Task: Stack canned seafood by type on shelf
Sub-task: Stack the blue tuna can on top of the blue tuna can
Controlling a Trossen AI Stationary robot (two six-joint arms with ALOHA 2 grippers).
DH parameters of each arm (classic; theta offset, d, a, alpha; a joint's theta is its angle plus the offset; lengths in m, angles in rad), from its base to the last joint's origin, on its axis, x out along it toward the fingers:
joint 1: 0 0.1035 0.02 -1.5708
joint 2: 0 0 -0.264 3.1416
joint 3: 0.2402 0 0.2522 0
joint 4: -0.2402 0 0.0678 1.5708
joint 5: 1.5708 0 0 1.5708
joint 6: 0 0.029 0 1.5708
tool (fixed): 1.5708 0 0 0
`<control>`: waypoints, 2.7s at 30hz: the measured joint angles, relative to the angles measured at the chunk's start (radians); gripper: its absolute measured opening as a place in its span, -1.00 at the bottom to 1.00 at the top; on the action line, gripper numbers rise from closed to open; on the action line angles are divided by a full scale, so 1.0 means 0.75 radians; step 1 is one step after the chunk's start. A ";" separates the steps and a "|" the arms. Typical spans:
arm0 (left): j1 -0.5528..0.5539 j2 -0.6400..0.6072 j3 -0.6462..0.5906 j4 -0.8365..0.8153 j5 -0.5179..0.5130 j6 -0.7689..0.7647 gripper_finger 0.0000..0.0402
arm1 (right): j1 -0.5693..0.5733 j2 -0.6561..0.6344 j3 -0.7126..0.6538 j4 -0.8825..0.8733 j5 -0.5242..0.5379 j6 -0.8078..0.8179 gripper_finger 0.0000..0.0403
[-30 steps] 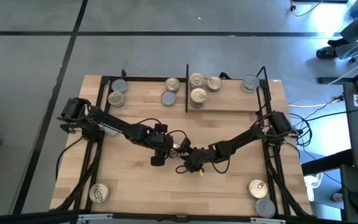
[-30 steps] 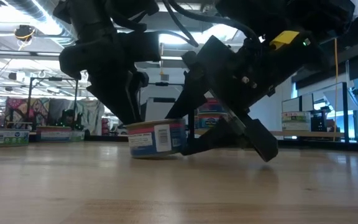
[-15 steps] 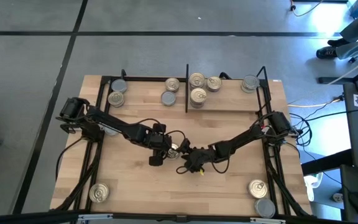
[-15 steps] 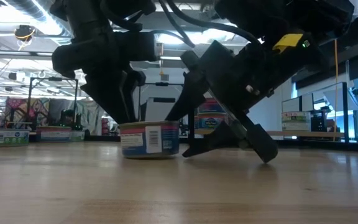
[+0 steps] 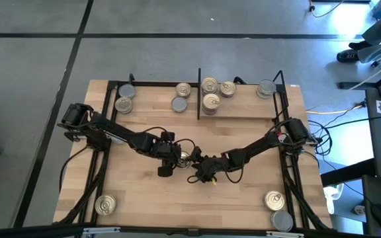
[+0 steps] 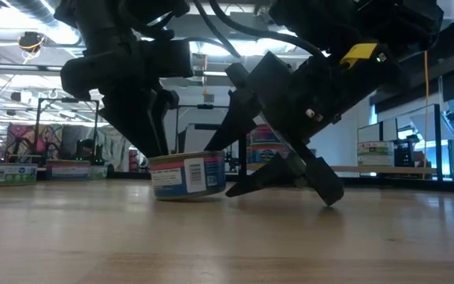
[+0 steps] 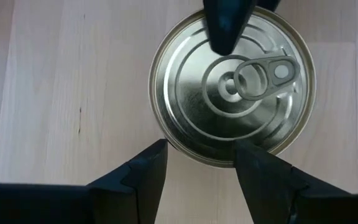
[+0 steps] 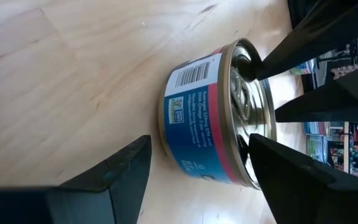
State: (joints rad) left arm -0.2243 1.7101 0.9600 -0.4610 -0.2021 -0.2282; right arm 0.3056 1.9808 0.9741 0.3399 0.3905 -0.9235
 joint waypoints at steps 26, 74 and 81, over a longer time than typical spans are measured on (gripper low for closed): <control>-0.007 -0.001 -0.004 -0.010 -0.013 0.006 -0.07 | -0.028 0.089 0.101 0.031 -0.027 -0.144 0.22; 0.021 -0.206 -0.378 0.769 -0.226 0.084 -0.07 | -0.426 -0.987 0.104 -1.565 0.689 0.960 -0.03; 0.020 -0.206 -0.378 0.771 -0.226 -0.015 -0.07 | -0.786 -0.986 0.104 -1.361 0.393 0.688 -0.03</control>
State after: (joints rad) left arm -0.2092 1.5555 0.6762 0.1173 -0.3715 -0.2398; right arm -0.2841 1.2411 1.0519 -0.6807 0.6852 -0.4076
